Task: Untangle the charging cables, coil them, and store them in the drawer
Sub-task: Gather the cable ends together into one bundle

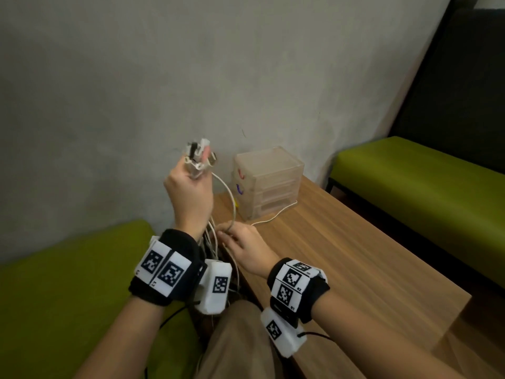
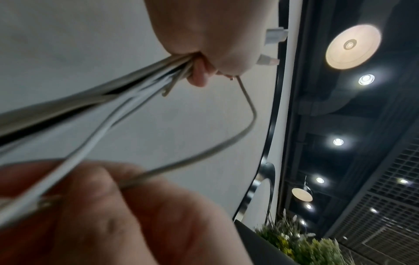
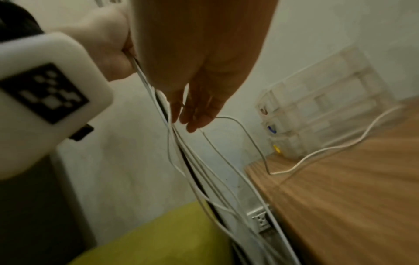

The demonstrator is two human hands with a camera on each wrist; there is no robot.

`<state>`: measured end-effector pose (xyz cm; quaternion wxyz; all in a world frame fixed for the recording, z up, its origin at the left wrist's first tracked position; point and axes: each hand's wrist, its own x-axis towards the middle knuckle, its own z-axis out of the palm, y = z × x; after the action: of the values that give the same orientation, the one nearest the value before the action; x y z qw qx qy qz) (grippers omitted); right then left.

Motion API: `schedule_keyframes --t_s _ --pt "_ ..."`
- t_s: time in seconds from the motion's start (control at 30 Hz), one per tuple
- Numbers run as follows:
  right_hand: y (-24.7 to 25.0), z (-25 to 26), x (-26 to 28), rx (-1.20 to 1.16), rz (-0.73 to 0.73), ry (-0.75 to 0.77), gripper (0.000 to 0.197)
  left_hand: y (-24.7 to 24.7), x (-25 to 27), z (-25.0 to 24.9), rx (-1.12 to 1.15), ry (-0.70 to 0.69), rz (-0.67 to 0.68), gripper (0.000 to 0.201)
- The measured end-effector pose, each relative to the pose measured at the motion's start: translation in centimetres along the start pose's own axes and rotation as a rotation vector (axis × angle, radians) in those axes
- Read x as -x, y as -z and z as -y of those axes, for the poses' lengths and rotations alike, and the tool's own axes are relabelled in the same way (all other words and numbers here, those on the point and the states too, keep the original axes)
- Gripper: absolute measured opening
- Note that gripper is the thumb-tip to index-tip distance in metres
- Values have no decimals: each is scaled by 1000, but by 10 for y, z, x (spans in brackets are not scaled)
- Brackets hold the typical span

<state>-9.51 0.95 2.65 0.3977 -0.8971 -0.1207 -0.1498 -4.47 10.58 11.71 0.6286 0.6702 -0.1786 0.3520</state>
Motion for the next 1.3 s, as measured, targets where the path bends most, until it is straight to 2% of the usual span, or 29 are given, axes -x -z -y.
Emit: schedule_keyframes --t_s 0.07,0.13,0.2,0.4,0.57,0.67,0.8,0.87,0.97,1.07,1.2,1.3 --pt "-4 10 -4 -70 49 -41 24 6 -11 1 10 6 -17 31" --pt "-6 12 -5 -69 191 -61 24 10 -14 2 -43 -37 29 34" --pt "-5 14 -6 -78 271 -53 26 14 -8 6 -73 -86 62 32" --pt "-18 39 -10 -135 255 126 36 34 -7 12 1 -104 -105 30" --pt "-26 49 -8 -193 234 180 31 45 -14 8 6 -192 -94 28" --pt "-31 47 -7 -129 282 155 28 50 -11 16 9 -143 -89 30" --pt "-37 36 -9 -4 503 -3 26 57 -7 22 11 -40 -78 34" --pt "-40 38 -5 33 541 39 28 63 -11 21 28 -2 -114 37" --pt "-43 49 0 4 470 171 34 75 -23 21 96 43 -221 40" --pt "-48 55 1 -81 429 165 37 85 -33 23 80 57 -277 39" --pt "-53 50 2 -10 434 191 36 90 -28 27 64 67 -205 43" --pt "-49 40 2 -20 268 164 30 86 -22 32 62 107 -104 46"
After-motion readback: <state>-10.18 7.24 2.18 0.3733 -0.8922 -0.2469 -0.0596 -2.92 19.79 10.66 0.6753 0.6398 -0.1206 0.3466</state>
